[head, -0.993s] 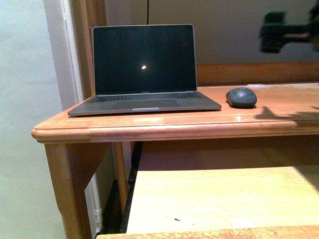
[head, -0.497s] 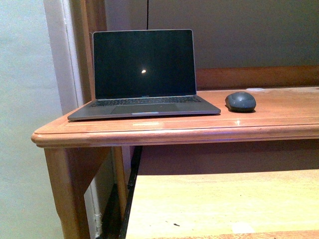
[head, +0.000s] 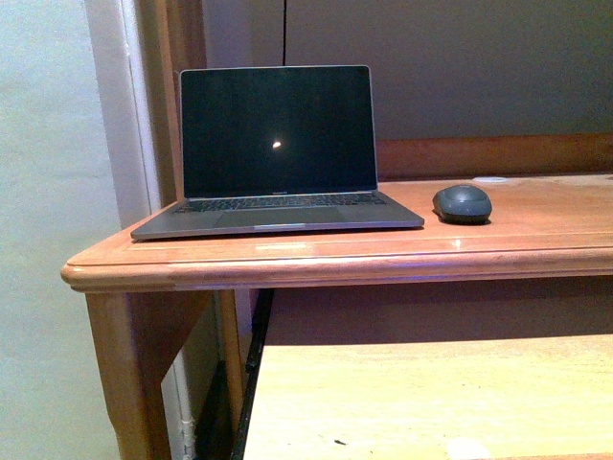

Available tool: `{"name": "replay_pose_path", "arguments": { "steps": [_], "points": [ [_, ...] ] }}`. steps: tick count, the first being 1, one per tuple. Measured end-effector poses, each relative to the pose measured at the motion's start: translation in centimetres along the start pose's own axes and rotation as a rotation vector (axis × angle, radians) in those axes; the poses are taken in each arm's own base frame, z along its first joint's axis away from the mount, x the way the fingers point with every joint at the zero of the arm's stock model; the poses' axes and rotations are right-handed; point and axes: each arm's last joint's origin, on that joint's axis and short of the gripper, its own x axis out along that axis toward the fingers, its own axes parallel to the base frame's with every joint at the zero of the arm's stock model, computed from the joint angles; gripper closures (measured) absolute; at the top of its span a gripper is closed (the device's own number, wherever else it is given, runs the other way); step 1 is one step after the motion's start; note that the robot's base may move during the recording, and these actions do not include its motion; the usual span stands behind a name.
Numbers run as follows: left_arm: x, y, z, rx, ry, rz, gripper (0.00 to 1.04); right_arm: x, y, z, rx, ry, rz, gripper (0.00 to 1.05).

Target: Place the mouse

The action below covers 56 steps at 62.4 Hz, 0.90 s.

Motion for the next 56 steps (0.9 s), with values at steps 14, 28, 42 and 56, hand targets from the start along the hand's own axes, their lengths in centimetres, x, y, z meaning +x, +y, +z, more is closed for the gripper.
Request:
{"name": "replay_pose_path", "arguments": {
  "steps": [14, 28, 42, 56],
  "points": [
    [0.0, 0.0, 0.0, 0.0, 0.0, 0.0, 0.08, 2.6, 2.4, 0.4, -0.046, -0.028, 0.011, 0.07],
    [0.0, 0.0, 0.0, 0.0, 0.0, 0.0, 0.08, 6.2, 5.7, 0.3, -0.06, -0.027, 0.018, 0.07],
    [0.0, 0.0, 0.0, 0.0, 0.0, 0.0, 0.08, 11.1, 9.5, 2.4, -0.062, -0.05, -0.001, 0.07],
    [0.0, 0.0, 0.0, 0.0, 0.0, 0.0, 0.08, 16.5, 13.9, 5.8, -0.049, -0.079, -0.032, 0.07]
  ]
}}
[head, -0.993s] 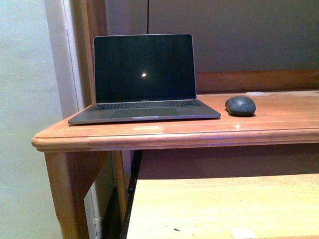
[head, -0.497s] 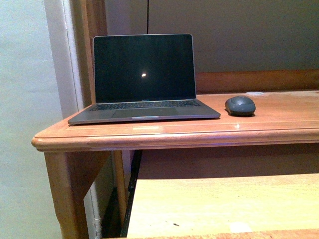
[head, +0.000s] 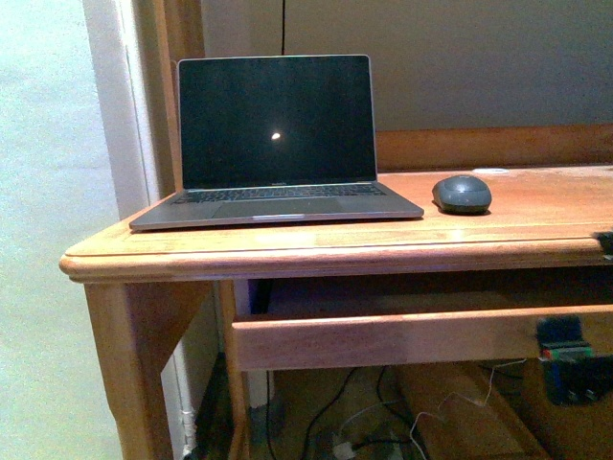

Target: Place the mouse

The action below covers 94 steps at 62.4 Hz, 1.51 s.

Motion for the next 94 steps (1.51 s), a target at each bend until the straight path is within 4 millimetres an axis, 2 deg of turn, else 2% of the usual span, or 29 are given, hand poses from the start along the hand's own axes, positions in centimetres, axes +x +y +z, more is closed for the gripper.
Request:
{"name": "replay_pose_path", "arguments": {
  "steps": [4, 13, 21, 26, 31, 37, 44, 53, 61, 65, 70, 82, 94],
  "points": [
    [0.0, 0.0, 0.0, 0.0, 0.0, 0.0, 0.08, 1.2, 1.0, 0.5, -0.005, 0.004, 0.001, 0.07],
    [0.0, 0.0, 0.0, 0.0, 0.0, 0.0, 0.08, 2.0, 2.7, -0.1, -0.033, 0.05, 0.011, 0.07],
    [0.0, 0.0, 0.0, 0.0, 0.0, 0.0, 0.08, 1.8, 2.9, 0.2, -0.013, 0.044, 0.02, 0.07],
    [0.0, 0.0, 0.0, 0.0, 0.0, 0.0, 0.08, 0.6, 2.3, 0.9, 0.031, 0.01, 0.017, 0.07],
    [0.0, 0.0, 0.0, 0.0, 0.0, 0.0, 0.08, -2.3, 1.0, 2.3, 0.104, -0.041, -0.004, 0.07],
    [0.0, 0.0, 0.0, 0.0, 0.0, 0.0, 0.08, -6.0, -0.4, 2.5, 0.164, -0.059, -0.02, 0.07],
    [0.0, 0.0, 0.0, 0.0, 0.0, 0.0, 0.08, -11.6, -1.9, -0.4, 0.2, 0.021, -0.043, 0.07],
    [0.0, 0.0, 0.0, 0.0, 0.0, 0.0, 0.08, -17.3, -2.7, -3.0, 0.224, 0.037, -0.067, 0.07],
    [0.0, 0.0, 0.0, 0.0, 0.0, 0.0, 0.08, -20.9, -2.6, -3.2, 0.28, -0.035, -0.051, 0.07],
    [0.0, 0.0, 0.0, 0.0, 0.0, 0.0, 0.08, -21.7, -2.4, -3.4, 0.329, -0.069, -0.024, 0.07],
    [0.0, 0.0, 0.0, 0.0, 0.0, 0.0, 0.08, -21.3, -2.2, -5.2, 0.243, -0.193, 0.1, 0.23],
    [0.0, 0.0, 0.0, -0.001, 0.0, 0.0, 0.08, -21.4, -3.0, -4.9, 0.09, -0.263, 0.134, 0.57],
    [0.0, 0.0, 0.0, 0.0, 0.0, 0.0, 0.08, -21.4, -3.8, -4.9, 0.072, -0.267, 0.096, 0.92]
  ]
}}
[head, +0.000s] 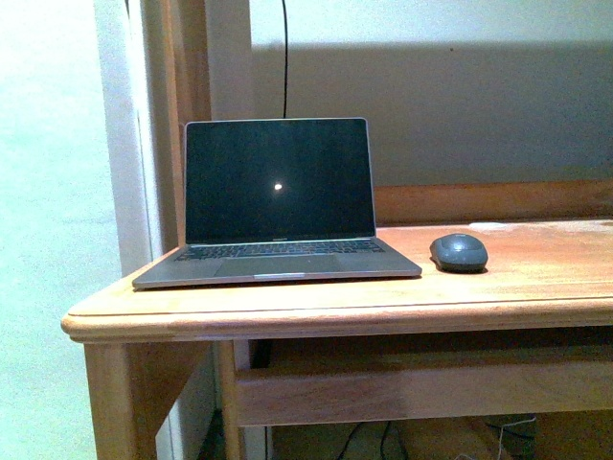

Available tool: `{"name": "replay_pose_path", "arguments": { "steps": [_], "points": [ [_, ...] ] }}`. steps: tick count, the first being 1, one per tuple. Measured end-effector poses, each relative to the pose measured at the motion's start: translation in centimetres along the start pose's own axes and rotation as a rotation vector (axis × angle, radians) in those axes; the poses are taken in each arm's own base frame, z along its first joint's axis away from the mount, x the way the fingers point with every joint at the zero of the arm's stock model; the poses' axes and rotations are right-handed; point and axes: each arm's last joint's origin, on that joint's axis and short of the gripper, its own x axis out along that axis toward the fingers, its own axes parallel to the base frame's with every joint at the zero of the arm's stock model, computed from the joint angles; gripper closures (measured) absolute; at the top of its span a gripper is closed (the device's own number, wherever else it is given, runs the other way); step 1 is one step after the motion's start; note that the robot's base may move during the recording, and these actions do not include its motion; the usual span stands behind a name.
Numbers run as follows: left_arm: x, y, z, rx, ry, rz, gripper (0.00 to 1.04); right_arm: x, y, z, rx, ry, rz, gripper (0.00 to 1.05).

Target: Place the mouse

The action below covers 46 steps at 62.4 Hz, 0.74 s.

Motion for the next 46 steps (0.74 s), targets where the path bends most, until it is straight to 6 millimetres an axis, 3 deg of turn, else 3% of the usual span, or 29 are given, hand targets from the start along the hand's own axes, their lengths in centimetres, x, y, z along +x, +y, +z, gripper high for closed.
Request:
{"name": "replay_pose_path", "arguments": {
  "steps": [4, 8, 39, 43, 46],
  "points": [
    [0.0, 0.0, 0.0, 0.0, 0.0, 0.0, 0.08, 0.0, -0.01, 0.0, -0.005, 0.0, -0.001, 1.02],
    [0.0, 0.0, 0.0, 0.0, 0.0, 0.0, 0.08, 0.0, -0.02, 0.0, -0.008, 0.0, -0.002, 1.02],
    [0.0, 0.0, 0.0, 0.0, 0.0, 0.0, 0.08, 0.0, -0.02, 0.0, -0.009, 0.0, -0.002, 0.16],
    [0.0, 0.0, 0.0, 0.0, 0.0, 0.0, 0.08, 0.0, -0.02, 0.0, -0.009, 0.0, -0.002, 0.07],
    [0.0, 0.0, 0.0, 0.0, 0.0, 0.0, 0.08, 0.0, -0.02, 0.0, -0.009, 0.0, -0.002, 0.07]
  ]
}}
